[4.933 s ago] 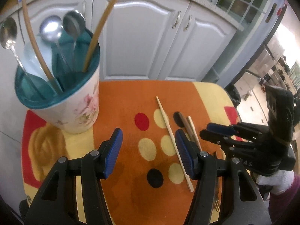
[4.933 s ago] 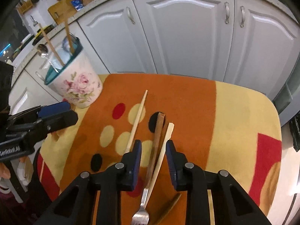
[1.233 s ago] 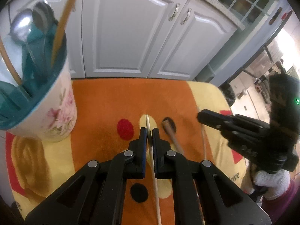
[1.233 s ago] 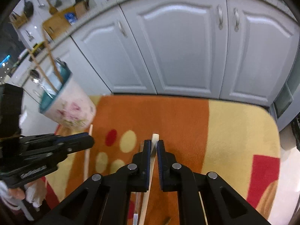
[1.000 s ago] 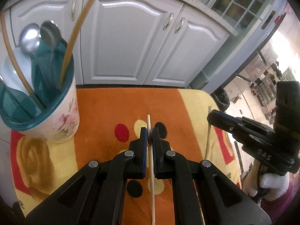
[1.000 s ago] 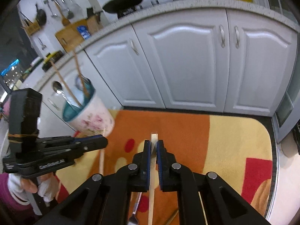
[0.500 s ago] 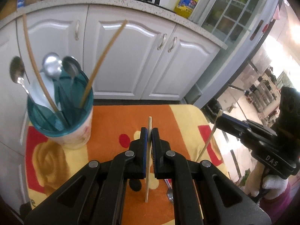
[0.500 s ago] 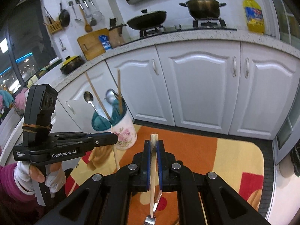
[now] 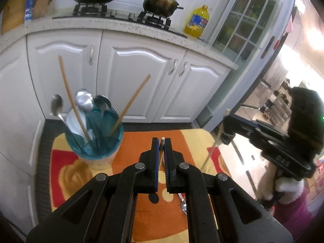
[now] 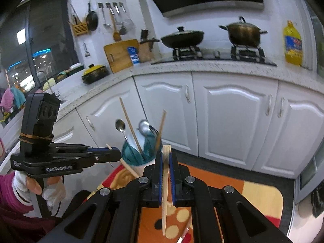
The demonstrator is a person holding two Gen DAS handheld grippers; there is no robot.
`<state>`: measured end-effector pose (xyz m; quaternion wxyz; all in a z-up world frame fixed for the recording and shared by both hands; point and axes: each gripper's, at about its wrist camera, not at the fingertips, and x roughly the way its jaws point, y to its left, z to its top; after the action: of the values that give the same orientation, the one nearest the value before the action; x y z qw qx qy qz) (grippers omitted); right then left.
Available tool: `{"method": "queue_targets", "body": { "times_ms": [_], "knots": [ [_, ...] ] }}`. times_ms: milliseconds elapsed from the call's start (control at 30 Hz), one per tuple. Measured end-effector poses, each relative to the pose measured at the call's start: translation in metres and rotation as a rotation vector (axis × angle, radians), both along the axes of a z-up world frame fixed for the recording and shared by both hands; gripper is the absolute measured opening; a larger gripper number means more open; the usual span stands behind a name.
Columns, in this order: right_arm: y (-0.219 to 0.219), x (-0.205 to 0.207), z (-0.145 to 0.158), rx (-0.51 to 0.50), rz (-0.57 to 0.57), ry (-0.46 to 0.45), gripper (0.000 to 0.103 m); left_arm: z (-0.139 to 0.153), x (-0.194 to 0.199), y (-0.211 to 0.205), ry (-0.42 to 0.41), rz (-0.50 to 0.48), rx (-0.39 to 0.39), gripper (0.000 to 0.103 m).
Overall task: Organize utensils
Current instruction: 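Lift the chopstick and flat stick with both tools and carry them above the holder, then lower both sticks into the teal holder and open both tools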
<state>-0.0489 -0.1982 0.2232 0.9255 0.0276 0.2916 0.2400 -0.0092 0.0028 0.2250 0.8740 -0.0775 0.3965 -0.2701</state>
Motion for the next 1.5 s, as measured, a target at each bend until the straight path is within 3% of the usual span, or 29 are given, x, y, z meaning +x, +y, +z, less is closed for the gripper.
{"method": "queue_targets", "body": {
  "times_ms": [300, 567, 700, 967, 1500],
  "knots": [
    [0.041, 0.017, 0.040, 0.015, 0.071, -0.092, 0.006, 0.061, -0.004, 0.056, -0.120, 0.071, 0.022, 0.003],
    [0.079, 0.044, 0.058, 0.016, 0.087, -0.139, 0.006, 0.084, 0.018, 0.091, -0.191, 0.182, 0.047, 0.003],
    [0.088, 0.061, 0.055, 0.041, 0.078, -0.138, 0.006, 0.078, 0.035, 0.102, -0.199, 0.233, 0.068, 0.003],
    [0.110, 0.099, 0.033, -0.001, 0.038, -0.118, 0.006, 0.042, 0.067, 0.103, -0.176, 0.290, 0.110, 0.003],
    [0.116, 0.124, -0.039, -0.041, 0.062, 0.035, 0.006, -0.017, 0.094, 0.086, -0.057, 0.270, 0.135, 0.003]
  ]
}}
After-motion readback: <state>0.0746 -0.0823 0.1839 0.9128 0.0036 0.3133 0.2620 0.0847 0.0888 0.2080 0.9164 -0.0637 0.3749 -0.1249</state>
